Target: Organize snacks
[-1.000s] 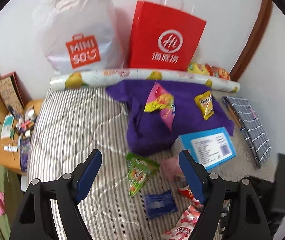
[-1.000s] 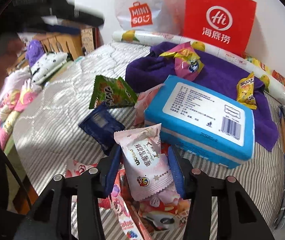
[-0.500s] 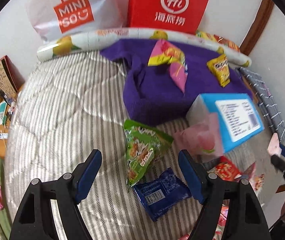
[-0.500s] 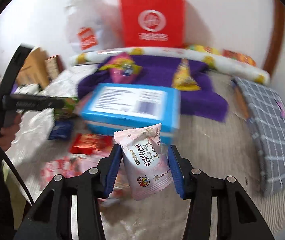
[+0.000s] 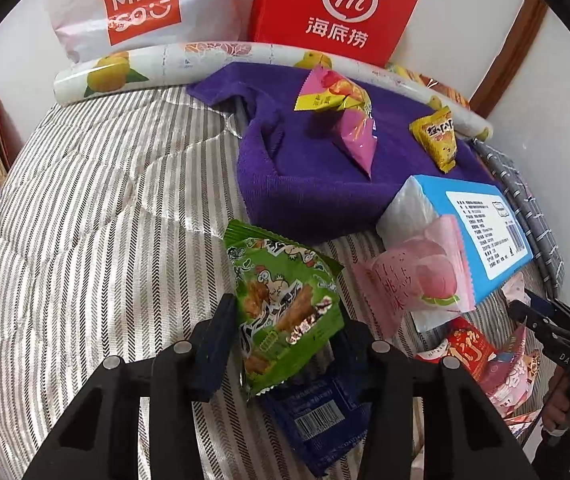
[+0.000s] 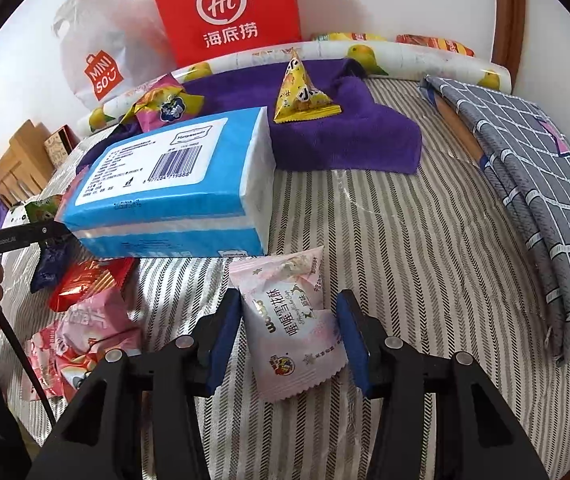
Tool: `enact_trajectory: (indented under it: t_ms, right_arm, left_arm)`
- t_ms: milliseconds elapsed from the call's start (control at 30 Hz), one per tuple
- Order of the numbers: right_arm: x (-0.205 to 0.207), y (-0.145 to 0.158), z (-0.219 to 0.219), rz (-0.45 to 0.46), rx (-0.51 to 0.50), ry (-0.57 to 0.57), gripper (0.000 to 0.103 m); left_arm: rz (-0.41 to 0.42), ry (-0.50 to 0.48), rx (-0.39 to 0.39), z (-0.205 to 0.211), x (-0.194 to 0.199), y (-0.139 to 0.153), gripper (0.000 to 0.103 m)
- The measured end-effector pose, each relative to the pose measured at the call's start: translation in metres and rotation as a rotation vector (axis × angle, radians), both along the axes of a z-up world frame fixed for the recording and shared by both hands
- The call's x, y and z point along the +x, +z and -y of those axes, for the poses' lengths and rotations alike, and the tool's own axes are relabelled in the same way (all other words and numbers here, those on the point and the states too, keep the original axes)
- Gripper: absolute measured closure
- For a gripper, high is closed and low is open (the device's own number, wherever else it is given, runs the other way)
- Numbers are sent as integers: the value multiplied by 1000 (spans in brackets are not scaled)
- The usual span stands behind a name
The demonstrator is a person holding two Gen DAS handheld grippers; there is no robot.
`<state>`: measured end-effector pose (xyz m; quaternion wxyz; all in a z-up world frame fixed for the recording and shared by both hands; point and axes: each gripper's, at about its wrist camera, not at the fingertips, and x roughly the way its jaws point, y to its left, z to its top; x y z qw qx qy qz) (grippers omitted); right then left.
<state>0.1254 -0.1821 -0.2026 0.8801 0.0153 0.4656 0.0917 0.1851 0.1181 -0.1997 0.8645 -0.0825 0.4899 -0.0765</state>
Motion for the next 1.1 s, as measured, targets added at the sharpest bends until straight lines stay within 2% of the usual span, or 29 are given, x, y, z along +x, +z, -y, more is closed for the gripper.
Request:
enact_trajectory:
  t_ms: [333, 433, 533, 633, 833, 1100]
  right_arm:
    - [-5, -6, -4, 61, -31, -9, 51]
    - [-6, -5, -1, 65, -15, -20, 55]
    - [-6, -2, 3, 59, 2, -25, 59]
    - [-9, 0, 6, 49, 33, -27, 60]
    - [-17, 8, 9, 57, 47, -37, 61]
    - [-25, 40, 7, 98, 116, -22, 61]
  left_arm:
    - [37, -6, -65, -8, -1, -3, 61]
    - [45, -11, -49, -7, -1, -3, 61]
    - [41, 9, -73, -12, -1, 0, 62]
    - [51, 7, -105, -17, -6, 8, 62]
    - [84, 2, -93, -19, -18, 29, 62]
    - [110, -58, -121, 0, -30, 59, 62]
